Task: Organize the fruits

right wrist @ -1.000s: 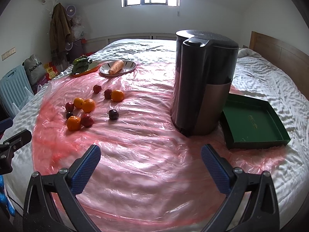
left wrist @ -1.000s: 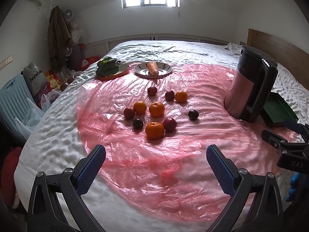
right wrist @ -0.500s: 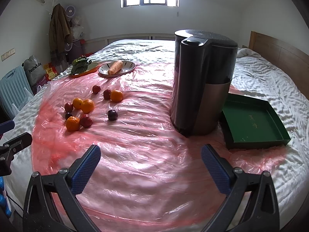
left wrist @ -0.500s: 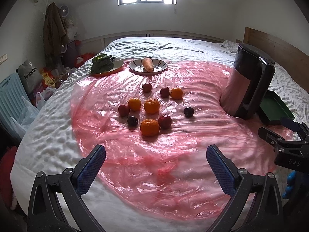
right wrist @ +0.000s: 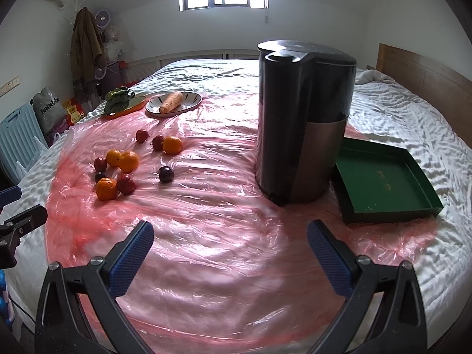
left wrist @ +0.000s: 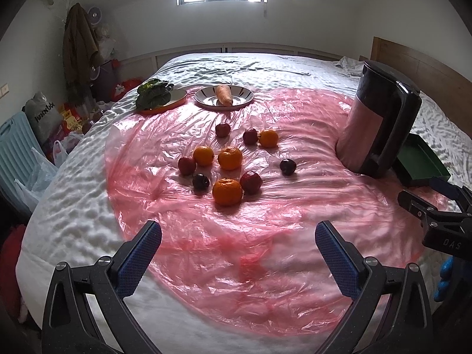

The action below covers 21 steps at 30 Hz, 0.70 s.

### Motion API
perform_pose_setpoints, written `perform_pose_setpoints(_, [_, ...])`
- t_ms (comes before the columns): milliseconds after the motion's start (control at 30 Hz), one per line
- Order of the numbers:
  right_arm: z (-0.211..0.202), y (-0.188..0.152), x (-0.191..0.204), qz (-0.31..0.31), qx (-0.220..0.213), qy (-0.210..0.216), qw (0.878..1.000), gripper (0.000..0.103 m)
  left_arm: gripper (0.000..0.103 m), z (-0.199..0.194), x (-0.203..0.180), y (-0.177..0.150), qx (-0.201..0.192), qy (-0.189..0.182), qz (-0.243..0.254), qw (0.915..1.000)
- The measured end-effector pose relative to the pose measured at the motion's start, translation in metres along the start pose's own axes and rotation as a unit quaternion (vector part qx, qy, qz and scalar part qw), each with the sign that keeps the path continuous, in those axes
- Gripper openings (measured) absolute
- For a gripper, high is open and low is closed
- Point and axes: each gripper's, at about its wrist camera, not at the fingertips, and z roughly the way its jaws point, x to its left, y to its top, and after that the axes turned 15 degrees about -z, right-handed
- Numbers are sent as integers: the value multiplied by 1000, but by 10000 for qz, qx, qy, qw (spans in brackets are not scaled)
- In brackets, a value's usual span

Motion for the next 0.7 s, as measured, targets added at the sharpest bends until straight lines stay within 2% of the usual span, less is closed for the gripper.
perform_pose_setpoints(700, [0,-2,-4,54,10,-81,10000,103,102,6,8,2,131,8,-159,9998])
